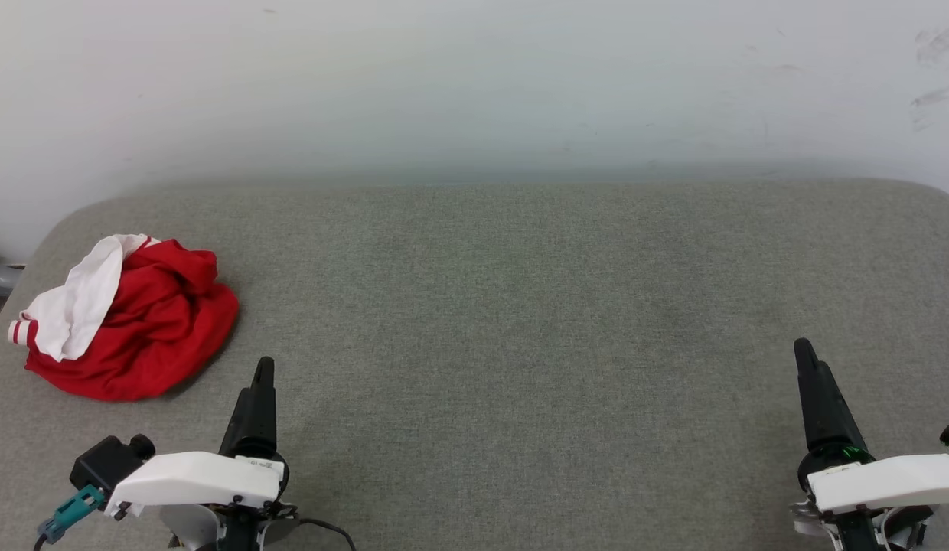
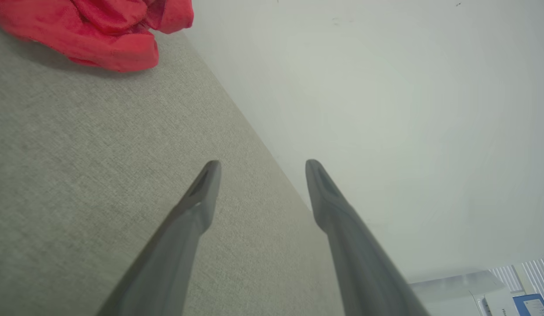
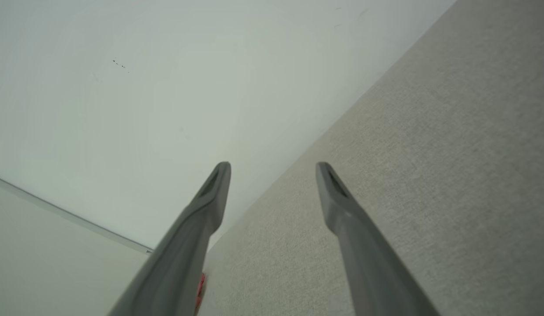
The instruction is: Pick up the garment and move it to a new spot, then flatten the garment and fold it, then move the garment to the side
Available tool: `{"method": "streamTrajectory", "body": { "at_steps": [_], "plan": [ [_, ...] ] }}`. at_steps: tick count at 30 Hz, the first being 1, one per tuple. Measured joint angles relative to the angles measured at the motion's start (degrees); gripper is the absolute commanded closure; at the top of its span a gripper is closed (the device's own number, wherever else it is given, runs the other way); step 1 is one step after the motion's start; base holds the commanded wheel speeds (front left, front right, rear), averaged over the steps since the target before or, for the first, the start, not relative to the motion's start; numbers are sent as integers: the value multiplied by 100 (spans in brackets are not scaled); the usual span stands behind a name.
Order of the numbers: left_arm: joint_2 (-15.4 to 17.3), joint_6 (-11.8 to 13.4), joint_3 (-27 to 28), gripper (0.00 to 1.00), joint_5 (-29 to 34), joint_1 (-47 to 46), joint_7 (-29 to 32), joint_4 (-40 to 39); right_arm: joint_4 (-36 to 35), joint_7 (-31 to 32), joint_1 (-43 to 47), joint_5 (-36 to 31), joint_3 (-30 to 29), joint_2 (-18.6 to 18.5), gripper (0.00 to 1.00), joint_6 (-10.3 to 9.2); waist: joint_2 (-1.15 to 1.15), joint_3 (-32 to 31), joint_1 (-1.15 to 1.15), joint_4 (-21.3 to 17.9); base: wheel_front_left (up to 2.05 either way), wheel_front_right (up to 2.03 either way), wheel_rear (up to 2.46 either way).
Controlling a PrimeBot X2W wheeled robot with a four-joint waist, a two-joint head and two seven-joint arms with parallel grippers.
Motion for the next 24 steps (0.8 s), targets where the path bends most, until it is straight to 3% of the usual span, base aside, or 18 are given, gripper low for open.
{"method": "streamTrajectory", "body": {
  "at_steps": [13,24],
  "plan": [
    [2,282,-294,0,1530,12,-282,-22,-119,-270,174,-1562,141,0,0,0,0,-8,0,2,0,0,0],
    [10,390,-463,0,2440,15,-479,-56,-208,-467,266,-2477,154,0,0,0,0,-21,0,5,0,0,0]
  ]
}}
